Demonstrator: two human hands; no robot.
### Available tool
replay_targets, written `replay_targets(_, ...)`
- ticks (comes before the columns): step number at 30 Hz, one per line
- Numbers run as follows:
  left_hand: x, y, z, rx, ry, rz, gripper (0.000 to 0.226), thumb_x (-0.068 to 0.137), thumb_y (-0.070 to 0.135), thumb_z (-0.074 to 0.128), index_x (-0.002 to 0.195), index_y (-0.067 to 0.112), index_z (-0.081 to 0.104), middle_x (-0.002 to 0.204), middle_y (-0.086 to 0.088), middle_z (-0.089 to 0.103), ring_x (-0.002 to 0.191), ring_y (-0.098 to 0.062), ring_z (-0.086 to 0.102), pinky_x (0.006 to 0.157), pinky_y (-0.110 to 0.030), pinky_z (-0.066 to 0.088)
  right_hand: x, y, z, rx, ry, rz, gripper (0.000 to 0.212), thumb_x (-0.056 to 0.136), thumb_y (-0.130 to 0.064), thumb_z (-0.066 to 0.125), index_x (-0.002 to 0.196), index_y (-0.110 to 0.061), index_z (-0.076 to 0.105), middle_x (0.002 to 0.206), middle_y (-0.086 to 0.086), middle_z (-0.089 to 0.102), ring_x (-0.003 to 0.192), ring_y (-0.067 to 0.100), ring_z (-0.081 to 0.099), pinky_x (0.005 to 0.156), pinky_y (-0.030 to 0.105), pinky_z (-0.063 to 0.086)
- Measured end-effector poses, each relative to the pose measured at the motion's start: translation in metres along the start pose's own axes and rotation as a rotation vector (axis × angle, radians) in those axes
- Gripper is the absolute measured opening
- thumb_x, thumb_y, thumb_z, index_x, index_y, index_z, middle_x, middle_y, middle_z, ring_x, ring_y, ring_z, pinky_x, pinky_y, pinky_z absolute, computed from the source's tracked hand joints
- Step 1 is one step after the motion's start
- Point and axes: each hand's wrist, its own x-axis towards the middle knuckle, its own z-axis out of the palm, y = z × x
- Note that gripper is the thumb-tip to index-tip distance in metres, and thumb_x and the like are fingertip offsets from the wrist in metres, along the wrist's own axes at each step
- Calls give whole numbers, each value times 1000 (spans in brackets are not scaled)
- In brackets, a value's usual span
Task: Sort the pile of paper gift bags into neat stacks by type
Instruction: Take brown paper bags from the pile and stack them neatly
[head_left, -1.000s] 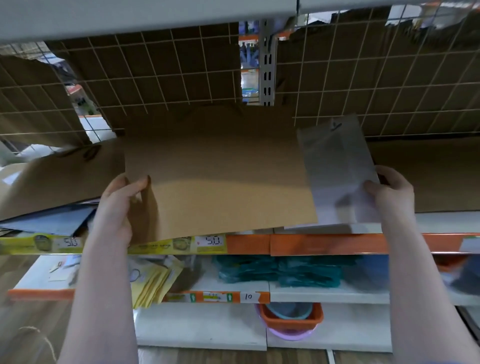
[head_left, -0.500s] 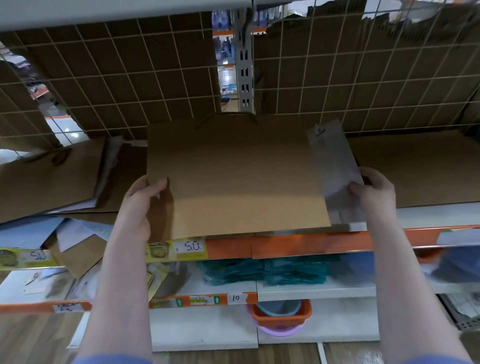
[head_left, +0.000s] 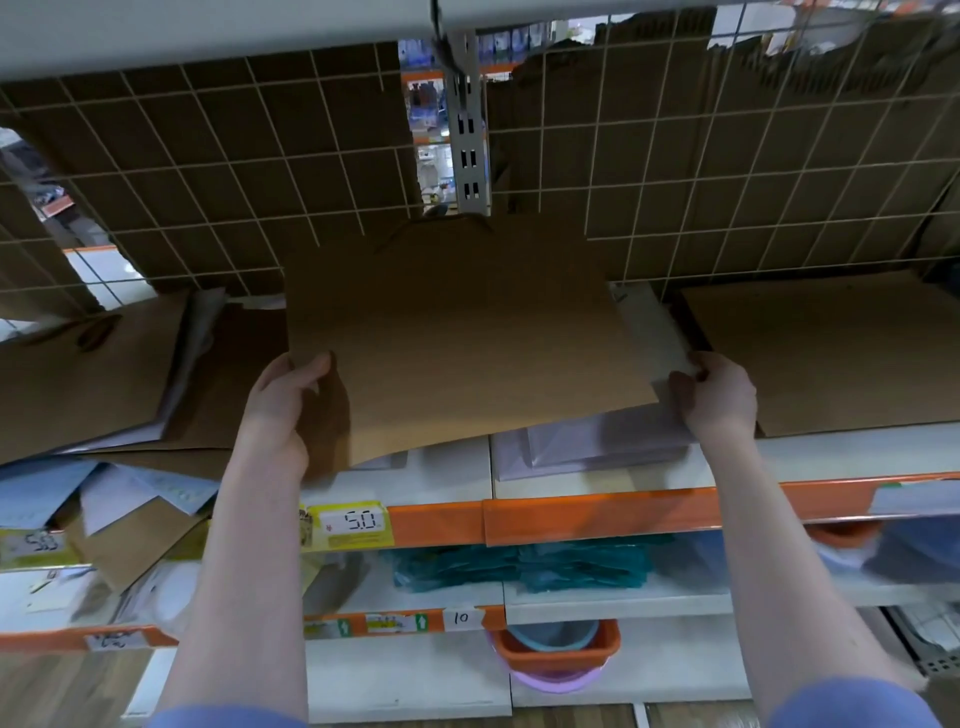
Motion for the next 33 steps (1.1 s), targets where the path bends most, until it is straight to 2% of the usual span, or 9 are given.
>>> replay_targets(8, 10, -8, 12, 64, -34, 20, 37, 87, 18, 60, 123, 18, 57, 96, -3, 62, 90, -21, 61, 68, -31, 46, 3, 3, 15, -92, 6, -38, 38, 94, -13, 50, 132, -4, 51, 131, 22, 54, 119, 36, 52, 94, 40, 43)
replay_targets(12, 13, -10, 15, 64, -18, 10, 41, 85, 21, 63, 125, 20, 56, 103, -4, 62, 101, -26, 60, 78, -37, 48, 2, 6, 19, -155, -24, -36, 42, 93, -4, 46, 135, -7, 48, 131, 21, 54, 119, 36, 52, 93, 41, 45)
replay_targets(15, 13, -10, 16, 58, -30, -2, 36, 85, 19, 63, 121, 21, 58, 101, -4, 63, 95, -24, 62, 72, -34, 49, 0, 9, 26, -197, -32, -49, 48, 88, 2, 50, 135, -10, 49, 131, 19, 55, 118, 35, 53, 92, 43, 48)
replay_targets(19, 12, -11, 19, 63, -55, -7, 20, 86, 17, 62, 105, 24, 61, 97, -3, 63, 90, -22, 62, 69, -31, 47, -6, 10, 35, -234, -42, -63, 53, 81, 8, 55, 131, -8, 51, 127, 18, 52, 117, 35, 50, 93, 41, 47)
replay_targets(24, 10, -11, 20, 102, -84, -10, 33, 86, 19, 63, 119, 20, 58, 99, -4, 64, 90, -23, 62, 68, -32, 47, -7, 11, 35, -403, -81, -107, 68, 72, 8, 68, 134, -9, 47, 129, 18, 50, 117, 34, 48, 95, 39, 46)
replay_targets(26, 10, -11, 20, 113, -97, -20, 34, 86, 19, 63, 120, 20, 57, 100, -5, 64, 91, -23, 62, 68, -33, 47, -7, 10, 33, -335, -64, -93, 60, 80, 3, 64, 136, -12, 46, 131, 16, 51, 118, 34, 50, 95, 41, 46)
replay_targets(29, 10, -10, 19, 121, -124, -35, 32, 86, 20, 63, 117, 22, 58, 103, -5, 64, 94, -25, 62, 70, -34, 48, -15, 5, 24, -64, 37, -59, 34, 97, -10, 44, 130, -8, 53, 125, 17, 58, 114, 34, 54, 90, 40, 46)
replay_targets(33, 10, -9, 18, 127, -152, -47, 28, 84, 23, 65, 111, 28, 58, 109, -7, 63, 99, -29, 60, 76, -38, 48, -37, -4, 9, 193, 120, -91, 30, 100, -24, 41, 107, -6, 63, 94, 10, 61, 94, 26, 55, 75, 29, 39)
